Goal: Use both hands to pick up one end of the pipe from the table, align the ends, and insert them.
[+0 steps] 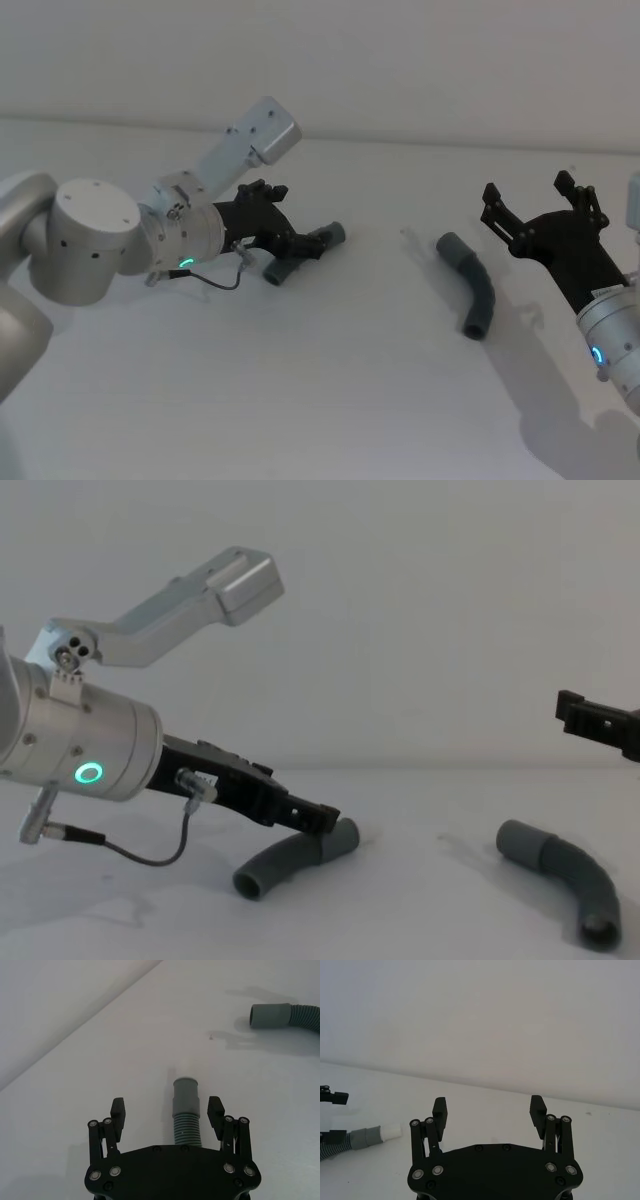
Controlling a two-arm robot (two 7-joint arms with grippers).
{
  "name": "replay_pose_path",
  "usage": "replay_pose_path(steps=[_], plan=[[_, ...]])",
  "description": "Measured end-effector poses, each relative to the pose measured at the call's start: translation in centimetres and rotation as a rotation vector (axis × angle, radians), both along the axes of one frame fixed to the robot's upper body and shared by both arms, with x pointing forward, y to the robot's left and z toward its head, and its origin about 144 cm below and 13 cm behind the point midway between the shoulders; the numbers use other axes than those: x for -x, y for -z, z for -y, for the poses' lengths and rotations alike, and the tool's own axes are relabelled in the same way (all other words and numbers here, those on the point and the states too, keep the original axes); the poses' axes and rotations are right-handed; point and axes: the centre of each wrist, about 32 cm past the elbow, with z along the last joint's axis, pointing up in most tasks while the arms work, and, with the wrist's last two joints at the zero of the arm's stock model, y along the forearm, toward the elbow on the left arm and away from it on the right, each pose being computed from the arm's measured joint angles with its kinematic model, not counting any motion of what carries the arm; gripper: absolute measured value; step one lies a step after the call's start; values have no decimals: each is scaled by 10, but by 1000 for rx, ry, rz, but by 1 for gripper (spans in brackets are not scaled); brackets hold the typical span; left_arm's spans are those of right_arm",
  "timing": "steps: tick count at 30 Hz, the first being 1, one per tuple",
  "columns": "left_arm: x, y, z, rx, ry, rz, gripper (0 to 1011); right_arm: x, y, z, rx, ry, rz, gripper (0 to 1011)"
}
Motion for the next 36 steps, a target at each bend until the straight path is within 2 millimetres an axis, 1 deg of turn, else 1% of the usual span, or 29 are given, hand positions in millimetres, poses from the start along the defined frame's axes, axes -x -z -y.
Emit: replay_pose_path(steps=[17, 36], plan=[[-13, 11, 10, 10, -11, -45, 1001, 0, 0, 0, 0, 0, 0, 1003], [-17, 14, 15, -7, -18, -68, 1001, 0, 0, 0, 0, 0, 0, 1003]])
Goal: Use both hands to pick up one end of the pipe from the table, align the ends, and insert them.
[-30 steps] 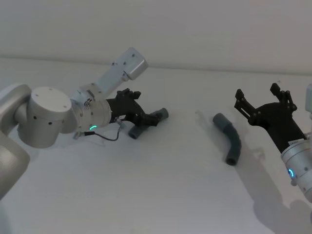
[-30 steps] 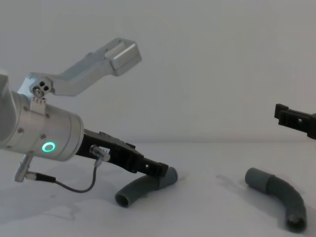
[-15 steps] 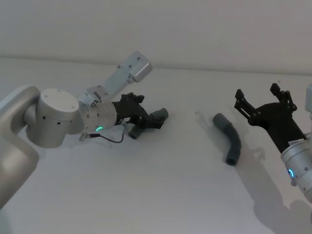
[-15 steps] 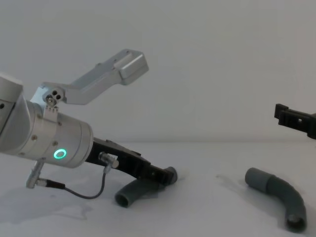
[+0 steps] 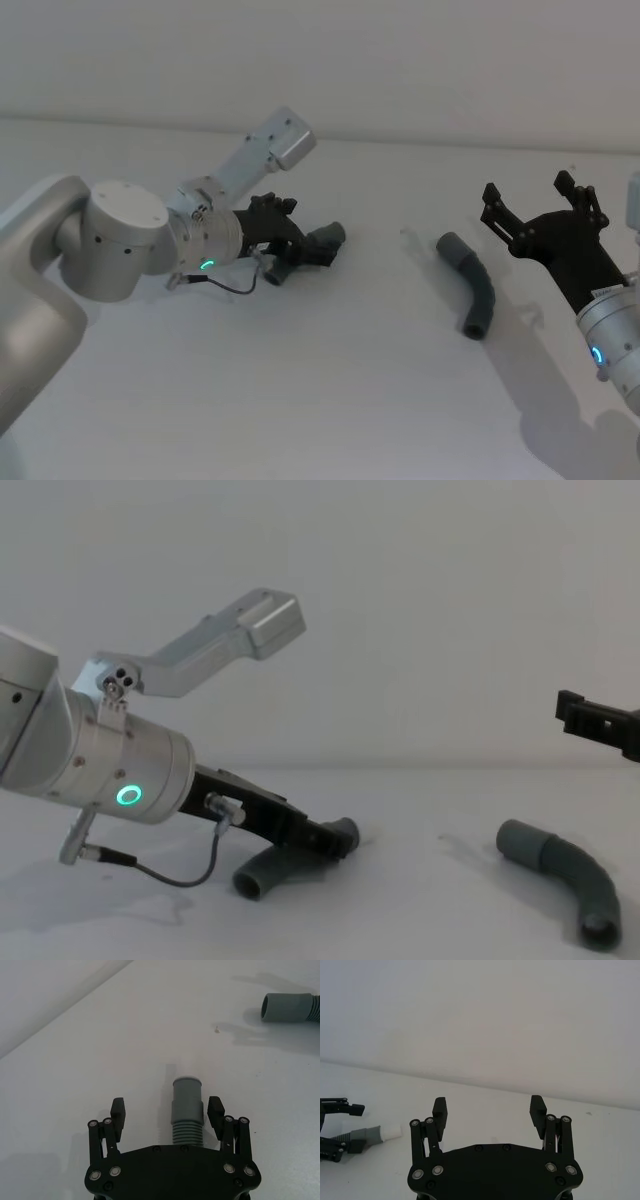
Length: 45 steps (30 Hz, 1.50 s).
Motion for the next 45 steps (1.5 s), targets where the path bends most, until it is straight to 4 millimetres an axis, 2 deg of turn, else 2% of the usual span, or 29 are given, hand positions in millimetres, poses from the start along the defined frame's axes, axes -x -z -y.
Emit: replay_pose_path(steps=[25, 34, 36, 42, 45], plan=[[-9, 3, 5, 25, 21, -50, 994, 0, 0, 0, 0, 0, 0, 1003], [-10, 3, 6, 30, 23, -58, 821, 0, 0, 0, 0, 0, 0, 1003], [-10, 3, 6, 31, 23, -60, 727, 0, 0, 0, 0, 0, 0, 1003], [-10, 3, 6, 32, 24, -62, 572, 0, 0, 0, 0, 0, 0, 1003], [-10, 3, 6, 33, 24, -63, 453, 0, 0, 0, 0, 0, 0, 1003]])
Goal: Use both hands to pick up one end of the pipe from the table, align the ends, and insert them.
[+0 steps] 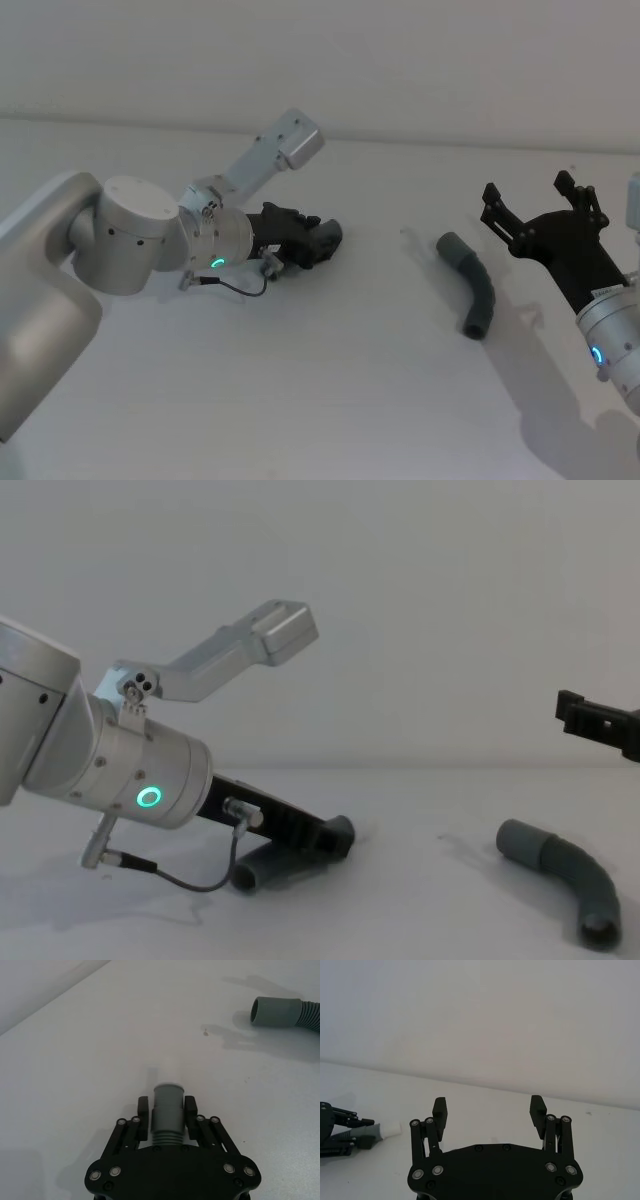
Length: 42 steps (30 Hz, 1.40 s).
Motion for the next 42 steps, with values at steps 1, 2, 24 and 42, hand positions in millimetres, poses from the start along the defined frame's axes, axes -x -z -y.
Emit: replay_pose_path(steps=[1, 2, 24, 42], plan=[[0, 0, 0, 0, 0, 0, 413, 0, 0, 0, 0, 0, 0, 1003], [0, 0, 0, 0, 0, 0, 394, 0, 0, 0, 0, 0, 0, 1003], [0, 0, 0, 1, 1, -2, 359, 2, 0, 1, 9, -7, -13, 1003], [0, 0, 0, 1, 1, -2, 359, 25, -5, 6, 143, -78, -193, 1003]])
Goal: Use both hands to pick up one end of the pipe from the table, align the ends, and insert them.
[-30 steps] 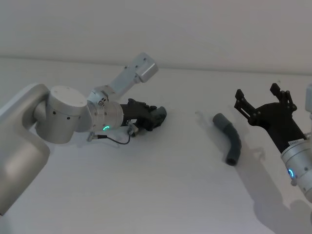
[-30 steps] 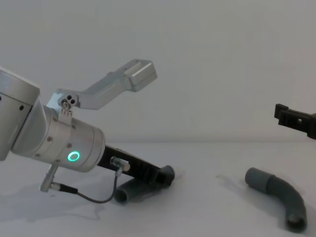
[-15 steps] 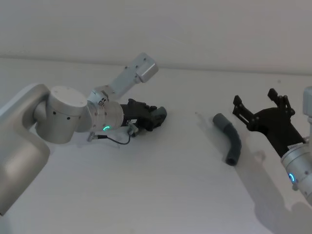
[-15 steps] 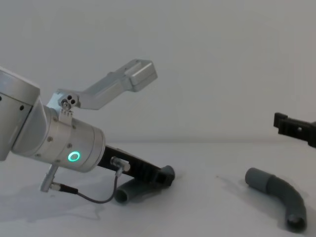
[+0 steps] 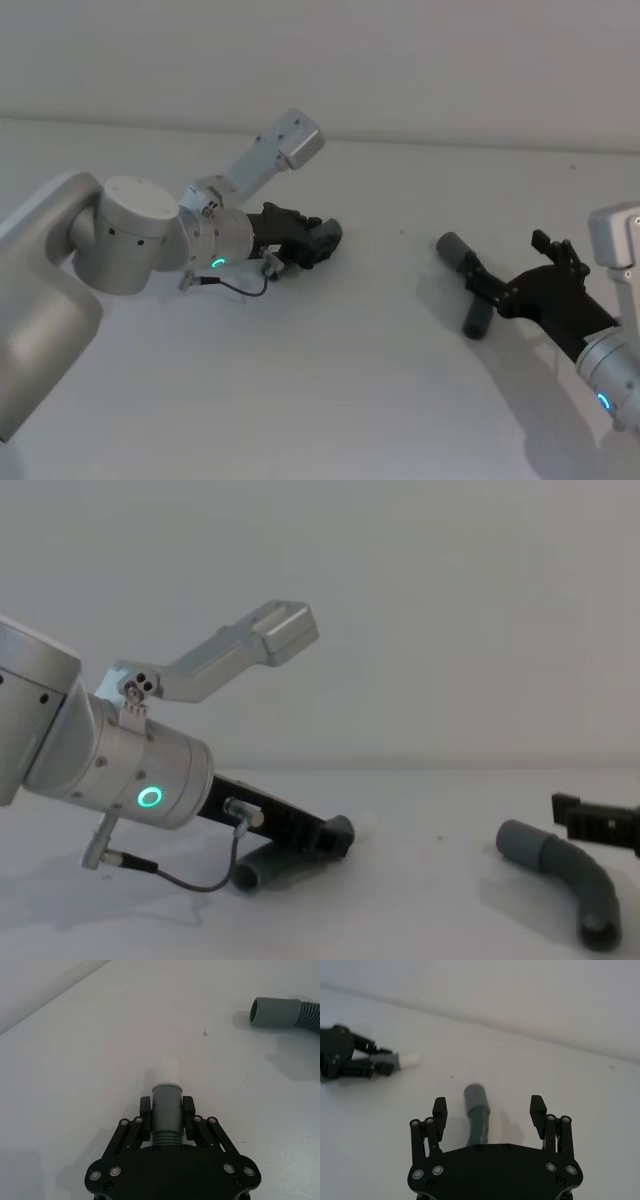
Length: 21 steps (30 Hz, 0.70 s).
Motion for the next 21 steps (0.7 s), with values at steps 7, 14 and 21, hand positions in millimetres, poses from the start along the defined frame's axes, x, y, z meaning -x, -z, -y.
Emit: replay_pose_path(steps=[7, 14, 21], plan=[[0, 0, 0, 0, 0, 0, 359, 5, 1, -3, 36, -11, -50, 1003], [0, 0, 0, 0, 0, 0, 359, 1, 1, -10, 44, 16, -82, 1003], [0, 0, 0, 0, 0, 0, 359, -6, 0, -16, 38, 46, -108, 1003]])
